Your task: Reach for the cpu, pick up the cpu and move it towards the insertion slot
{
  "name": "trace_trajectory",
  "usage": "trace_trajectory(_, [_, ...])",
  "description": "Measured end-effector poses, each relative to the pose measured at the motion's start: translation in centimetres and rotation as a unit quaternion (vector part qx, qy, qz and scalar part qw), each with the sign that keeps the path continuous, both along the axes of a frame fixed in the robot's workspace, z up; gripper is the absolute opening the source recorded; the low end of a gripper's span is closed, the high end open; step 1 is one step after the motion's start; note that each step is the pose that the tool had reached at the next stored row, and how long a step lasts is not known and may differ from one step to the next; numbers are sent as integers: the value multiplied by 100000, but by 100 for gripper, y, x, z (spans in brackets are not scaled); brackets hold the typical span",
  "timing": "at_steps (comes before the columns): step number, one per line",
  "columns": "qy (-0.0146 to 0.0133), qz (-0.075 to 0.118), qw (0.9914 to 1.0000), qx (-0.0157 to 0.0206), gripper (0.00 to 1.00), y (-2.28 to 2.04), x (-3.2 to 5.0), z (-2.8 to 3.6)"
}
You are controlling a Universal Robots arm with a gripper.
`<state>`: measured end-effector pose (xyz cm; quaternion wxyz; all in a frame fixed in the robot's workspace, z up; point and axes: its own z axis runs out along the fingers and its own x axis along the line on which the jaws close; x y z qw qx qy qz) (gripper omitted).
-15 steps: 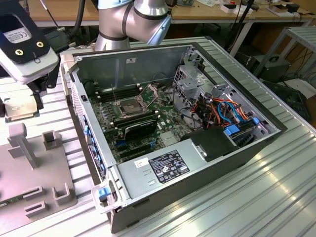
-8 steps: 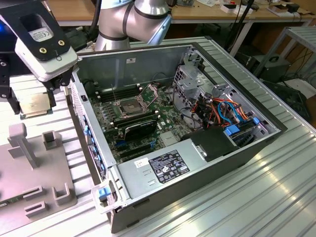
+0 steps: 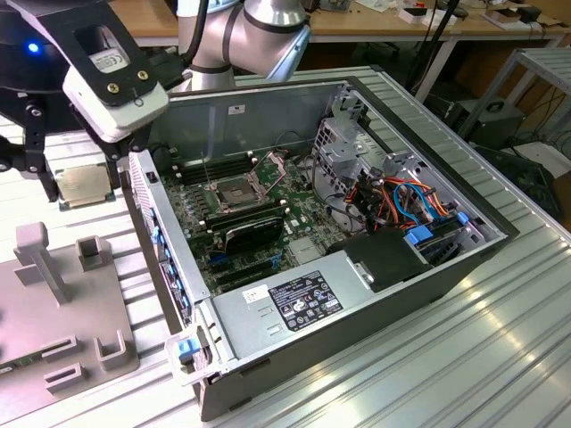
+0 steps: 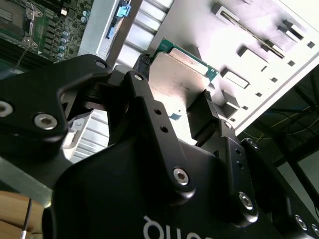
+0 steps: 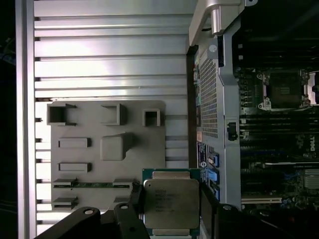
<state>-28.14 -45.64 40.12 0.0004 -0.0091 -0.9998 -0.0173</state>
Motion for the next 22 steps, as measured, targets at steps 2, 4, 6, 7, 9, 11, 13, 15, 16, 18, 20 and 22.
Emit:
trace_trajectory(2, [2, -4, 100000, -3, 55, 0, 36, 0])
trace_trajectory(4, [3, -6, 100000, -3, 55, 0, 74, 0])
trace_trajectory(6, [7, -9, 100000, -6, 55, 0, 106, 1])
trace_trajectory(7, [2, -9, 100000, -4, 55, 0, 123, 0])
trace_trajectory(9, [1, -4, 100000, -6, 55, 0, 159, 0])
trace_trajectory(11, [-1, -1, 100000, -8, 55, 0, 224, 0])
trace_trajectory(13, [3, -6, 100000, -9, 55, 0, 283, 0])
trace_trajectory(15, [5, -8, 100000, -14, 55, 0, 342, 0])
trace_trajectory(16, [5, -5, 100000, -14, 55, 0, 371, 0])
trace_trajectory(18, [1, 0, 100000, -11, 55, 0, 431, -1])
trace_trajectory(20, [2, -4, 100000, -11, 55, 0, 485, -1])
trace_trajectory(22, [5, -9, 100000, -12, 55, 0, 540, -1])
